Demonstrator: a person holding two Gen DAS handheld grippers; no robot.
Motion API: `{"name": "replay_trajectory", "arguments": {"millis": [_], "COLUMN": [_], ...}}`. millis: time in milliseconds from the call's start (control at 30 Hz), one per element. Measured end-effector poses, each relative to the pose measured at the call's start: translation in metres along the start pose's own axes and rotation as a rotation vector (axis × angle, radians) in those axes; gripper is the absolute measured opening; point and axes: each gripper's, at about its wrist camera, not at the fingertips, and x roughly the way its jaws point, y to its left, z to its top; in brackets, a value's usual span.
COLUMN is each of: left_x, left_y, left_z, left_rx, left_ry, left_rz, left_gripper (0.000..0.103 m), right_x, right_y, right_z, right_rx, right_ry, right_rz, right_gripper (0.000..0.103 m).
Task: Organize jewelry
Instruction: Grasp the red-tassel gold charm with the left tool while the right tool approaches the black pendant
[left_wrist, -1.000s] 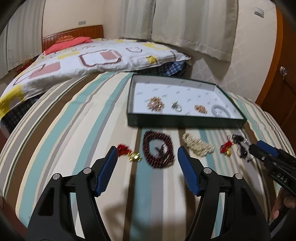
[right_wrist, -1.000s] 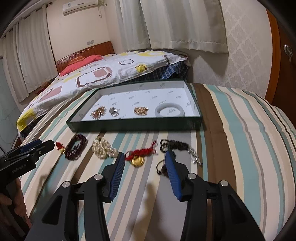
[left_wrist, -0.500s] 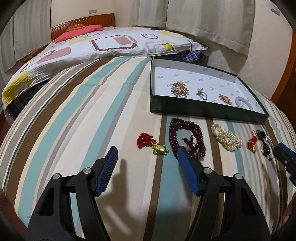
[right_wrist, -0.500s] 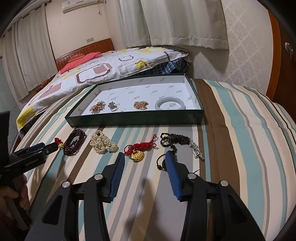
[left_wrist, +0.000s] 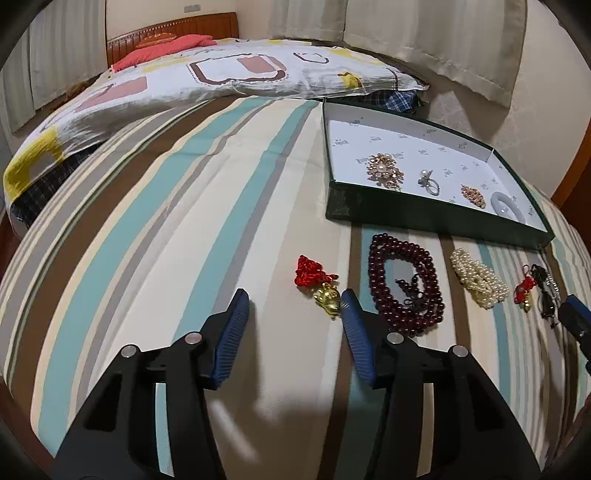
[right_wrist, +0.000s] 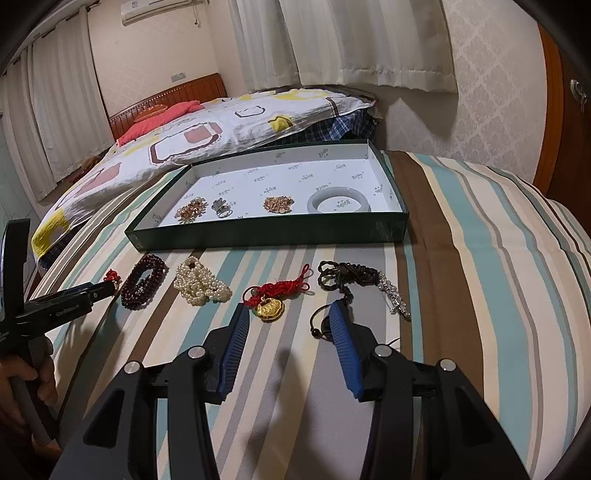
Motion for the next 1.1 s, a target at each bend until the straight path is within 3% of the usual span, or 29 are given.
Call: {"name": "replay_trajectory", "arguments": {"millis": [200,400,433,1100], "left_x": [0.005,0.007,0.007,-0.003], "left_y": [-0.01,-0.013,-0.013,-0.013], "left_z": [0.002,0.003,0.003,0.005], "left_rx": [0.033,0.065,0.067,0.068], "left_ry": [0.0,-0.008,-0.008,-0.048], "left_rz": [-0.011,-0.031,-0.036,-0.059], "left_gripper": [0.049,0.014,0.013,0.013], "right_x": [0.001,0.002,0.003,0.013], "right_y": [0.0,0.0,0.0,-0.012], "right_z": [0.0,0.0,-0.001,-0.001], "right_rx": [-0.001,0.001,0.001,0.017], "right_ry": [0.003,0.006,0.007,0.028], "right_rz": [0.0,0.0,0.0,-0.031], "right_gripper": [0.046,0.046,0.046,0.046]}}
